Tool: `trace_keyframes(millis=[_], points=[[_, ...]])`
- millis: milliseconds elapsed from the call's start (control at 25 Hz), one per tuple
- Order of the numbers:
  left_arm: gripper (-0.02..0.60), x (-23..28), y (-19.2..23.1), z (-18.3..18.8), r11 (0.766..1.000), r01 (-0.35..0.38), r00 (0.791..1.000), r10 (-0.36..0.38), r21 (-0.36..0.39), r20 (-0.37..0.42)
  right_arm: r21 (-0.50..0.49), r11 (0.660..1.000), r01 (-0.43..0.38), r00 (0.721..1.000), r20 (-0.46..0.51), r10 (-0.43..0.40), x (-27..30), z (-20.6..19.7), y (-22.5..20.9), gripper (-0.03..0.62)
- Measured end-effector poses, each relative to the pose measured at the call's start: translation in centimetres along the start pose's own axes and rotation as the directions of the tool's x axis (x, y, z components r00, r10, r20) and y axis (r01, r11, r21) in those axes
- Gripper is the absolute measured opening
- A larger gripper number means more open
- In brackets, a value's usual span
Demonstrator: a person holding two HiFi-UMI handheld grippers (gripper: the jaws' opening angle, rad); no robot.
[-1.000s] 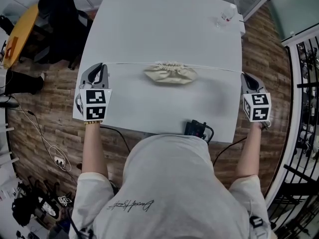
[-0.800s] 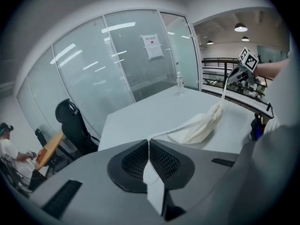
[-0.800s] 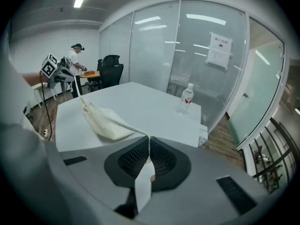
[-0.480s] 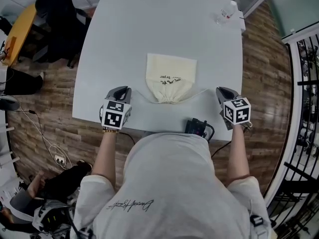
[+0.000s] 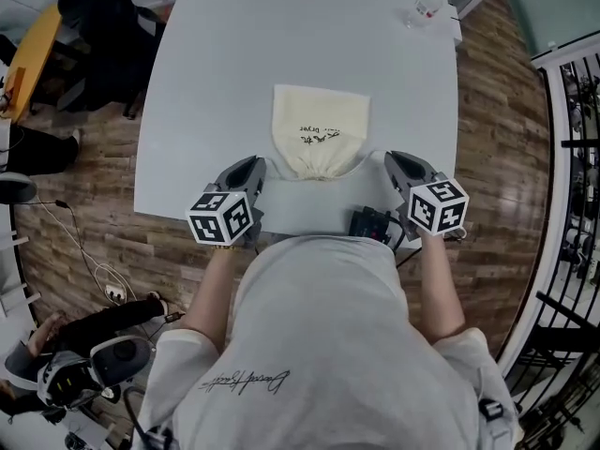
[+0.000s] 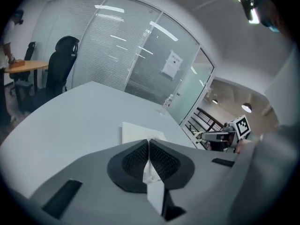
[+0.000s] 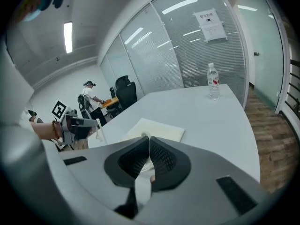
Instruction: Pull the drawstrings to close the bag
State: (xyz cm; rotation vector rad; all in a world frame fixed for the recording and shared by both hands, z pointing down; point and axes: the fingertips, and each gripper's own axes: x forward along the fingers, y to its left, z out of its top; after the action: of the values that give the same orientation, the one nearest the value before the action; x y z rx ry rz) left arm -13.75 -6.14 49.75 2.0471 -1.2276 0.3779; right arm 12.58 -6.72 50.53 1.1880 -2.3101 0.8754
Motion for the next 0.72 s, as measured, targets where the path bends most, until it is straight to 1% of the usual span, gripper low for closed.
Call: trace_keyframes(millis=[40,80,160,280,400,720], points=[[0.015,-0.1,-0.5,0.2,1.0,0.003,1.0,-0.003,-0.008,0.018,-0.008,1.0,-0.007,1.0,0.013,0.008,-0.1,0.5,0.8,0.026],[0.015,-0.2,-1.0,0.5,1.0,0.002,1.0,-0.002,0.001,0.031,-0.025,1.0,-0.01,1.0,0.022,0.011,-0.1,0.9,1.5,0.026],[0.015,-0.2,-1.9,1.1,0.999,0.001,0.999,-0.003,0.048,0.043,-0.062,0.998,-0.014,1.0,0.027,0.016,0.0,1.6,2.6,0.026],[0.015,0.0,-3.3,1.8,0.994,0.027,0.999,-0.031,0.104,0.04,-0.085,0.996,-0.02,0.999,0.027,0.022,0.2,2.4,3.7,0.026],[0.015,0.0,-4.1,2.4,0.993,0.034,0.998,-0.04,0.115,0.048,-0.089,0.996,-0.009,0.999,0.033,0.012,0.2,3.0,4.3,0.026],[0.015,-0.3,-4.4,2.9,0.989,0.002,0.997,-0.012,0.149,0.071,-0.103,0.995,-0.011,0.999,0.045,0.016,0.2,2.9,4.8,0.026]])
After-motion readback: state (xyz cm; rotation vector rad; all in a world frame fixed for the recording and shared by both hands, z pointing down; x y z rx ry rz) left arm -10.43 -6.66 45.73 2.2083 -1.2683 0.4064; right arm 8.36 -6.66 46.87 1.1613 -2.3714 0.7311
